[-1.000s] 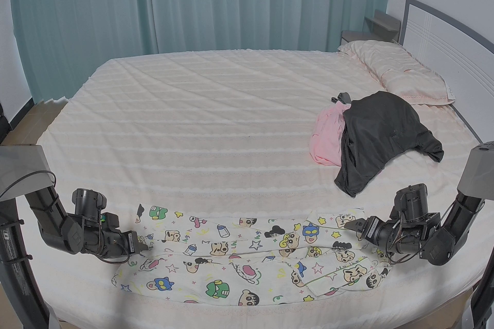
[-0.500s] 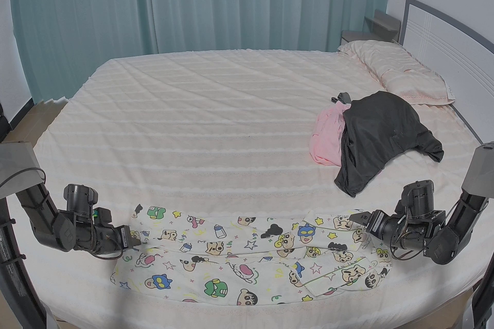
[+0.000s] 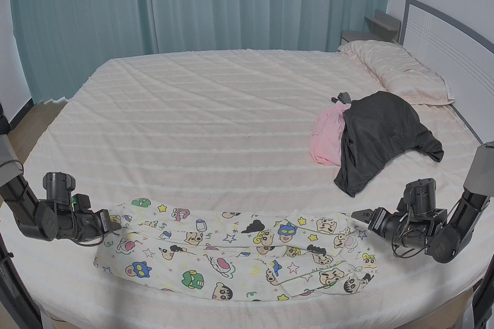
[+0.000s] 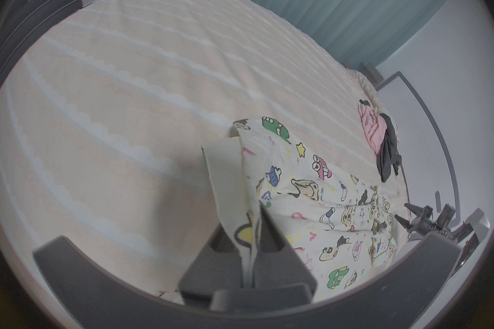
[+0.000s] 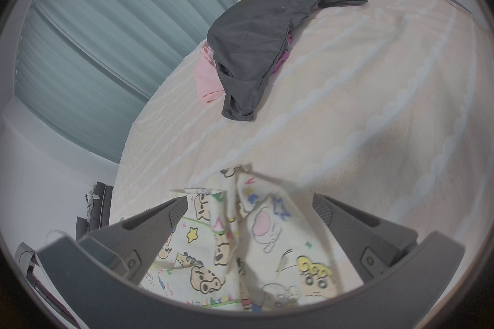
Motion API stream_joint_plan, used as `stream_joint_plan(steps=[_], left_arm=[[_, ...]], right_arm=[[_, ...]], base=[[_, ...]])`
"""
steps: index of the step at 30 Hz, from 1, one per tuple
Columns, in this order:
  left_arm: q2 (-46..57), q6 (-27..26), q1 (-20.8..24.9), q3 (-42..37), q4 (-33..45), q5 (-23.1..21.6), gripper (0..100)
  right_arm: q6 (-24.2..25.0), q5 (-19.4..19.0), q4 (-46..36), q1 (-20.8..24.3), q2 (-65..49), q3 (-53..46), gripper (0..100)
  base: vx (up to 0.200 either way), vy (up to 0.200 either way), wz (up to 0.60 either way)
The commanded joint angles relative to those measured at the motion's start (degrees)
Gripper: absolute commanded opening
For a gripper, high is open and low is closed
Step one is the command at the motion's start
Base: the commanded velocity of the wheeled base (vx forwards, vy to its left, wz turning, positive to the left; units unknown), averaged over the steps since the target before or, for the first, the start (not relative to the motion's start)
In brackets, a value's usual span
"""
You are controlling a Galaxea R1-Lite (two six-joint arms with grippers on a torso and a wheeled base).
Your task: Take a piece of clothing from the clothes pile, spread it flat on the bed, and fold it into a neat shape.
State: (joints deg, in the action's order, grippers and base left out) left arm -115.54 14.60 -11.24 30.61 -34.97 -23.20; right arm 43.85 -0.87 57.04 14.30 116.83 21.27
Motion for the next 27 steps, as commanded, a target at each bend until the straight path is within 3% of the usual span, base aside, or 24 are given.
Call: stream_joint_plan(steps=[1,8,9,12,17,22,26,27], left_arm=[[3.66,-0.19,-5.02,1.82,2.63,-0.09,0],[5.50,-1.33,-13.98,7.45,7.55,-0.62,0],[6.91,-2.12,-17.24,10.61,10.80,-0.71,0],[8.23,-2.83,-20.66,15.09,16.25,-1.41,0],[11.04,-4.06,-27.61,26.25,31.02,-6.77,0],[13.50,-4.41,-27.52,26.87,35.33,-5.98,0],[17.37,-4.41,-19.79,23.53,38.31,-3.34,0],[18.60,-4.32,-15.65,21.86,38.31,-0.80,0]], right_arm=[[0.01,-0.01,0.00,-0.32,-0.29,0.17,100],[0.01,-0.01,0.00,-0.41,-0.29,0.17,100],[0.01,-0.01,0.00,-0.41,-0.38,0.17,100],[0.01,-0.01,0.00,-0.41,-0.38,0.26,100],[0.01,-0.01,0.00,-0.41,-0.47,0.26,100],[0.01,-0.01,0.00,-0.32,-0.29,0.26,100],[0.01,-0.01,0.00,-0.24,-0.29,0.17,100],[0.01,-0.01,0.00,-0.15,-0.29,0.08,100]], base=[[0.000,0.000,0.00],[0.000,0.000,0.00],[0.000,0.000,0.00],[0.000,0.000,0.00],[0.000,0.000,0.00],[0.000,0.000,0.00],[0.000,0.000,0.00],[0.000,0.000,0.00]])
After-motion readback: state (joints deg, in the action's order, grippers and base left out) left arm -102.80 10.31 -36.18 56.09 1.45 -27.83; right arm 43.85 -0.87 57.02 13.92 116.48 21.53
